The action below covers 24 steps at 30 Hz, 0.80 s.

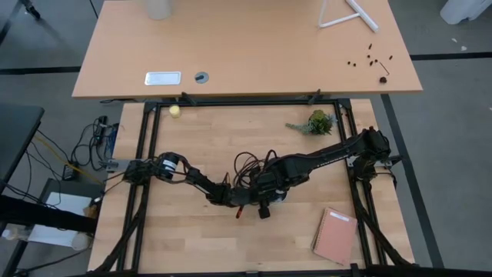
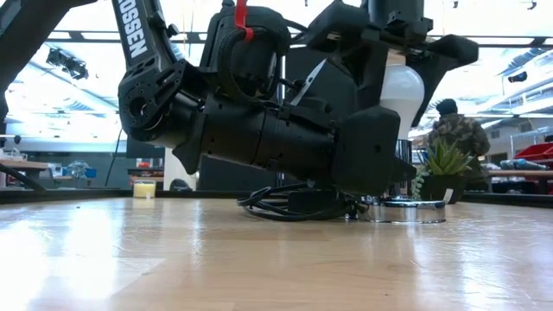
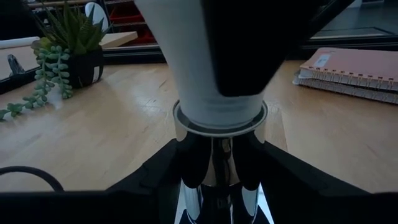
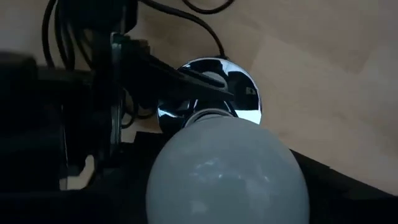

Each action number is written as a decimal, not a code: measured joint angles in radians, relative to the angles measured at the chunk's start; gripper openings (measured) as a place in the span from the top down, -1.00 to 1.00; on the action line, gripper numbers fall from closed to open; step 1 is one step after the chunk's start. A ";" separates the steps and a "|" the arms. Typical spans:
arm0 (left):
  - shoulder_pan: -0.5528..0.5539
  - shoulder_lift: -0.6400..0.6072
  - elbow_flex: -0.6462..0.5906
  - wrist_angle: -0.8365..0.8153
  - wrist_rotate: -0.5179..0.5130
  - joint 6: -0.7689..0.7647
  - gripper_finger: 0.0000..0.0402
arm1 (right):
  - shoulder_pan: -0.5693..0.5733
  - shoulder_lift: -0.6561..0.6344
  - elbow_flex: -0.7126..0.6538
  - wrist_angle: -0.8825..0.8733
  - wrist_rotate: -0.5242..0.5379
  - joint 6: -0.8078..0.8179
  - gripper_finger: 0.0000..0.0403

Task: Screw lightbulb
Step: Remove the light bulb from the lamp

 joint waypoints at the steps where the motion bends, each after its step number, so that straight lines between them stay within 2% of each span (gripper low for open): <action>1: 0.000 0.001 0.000 0.003 0.000 0.000 0.06 | 0.000 0.000 0.000 0.001 0.004 -0.034 -0.33; 6: -0.002 0.001 0.000 0.006 0.000 0.000 0.06 | 0.000 0.000 0.000 0.005 0.017 -0.260 -0.37; 10: -0.002 0.001 0.000 0.006 0.000 0.000 0.06 | 0.000 0.000 0.000 0.011 0.019 -0.559 -0.31; 18: -0.013 0.001 0.000 -0.010 -0.015 0.002 0.06 | 0.002 0.000 0.000 0.066 0.018 -1.248 -0.38; 24: -0.016 0.001 0.000 -0.003 -0.006 0.004 0.06 | -0.001 0.000 0.000 0.070 -0.036 -1.816 -0.37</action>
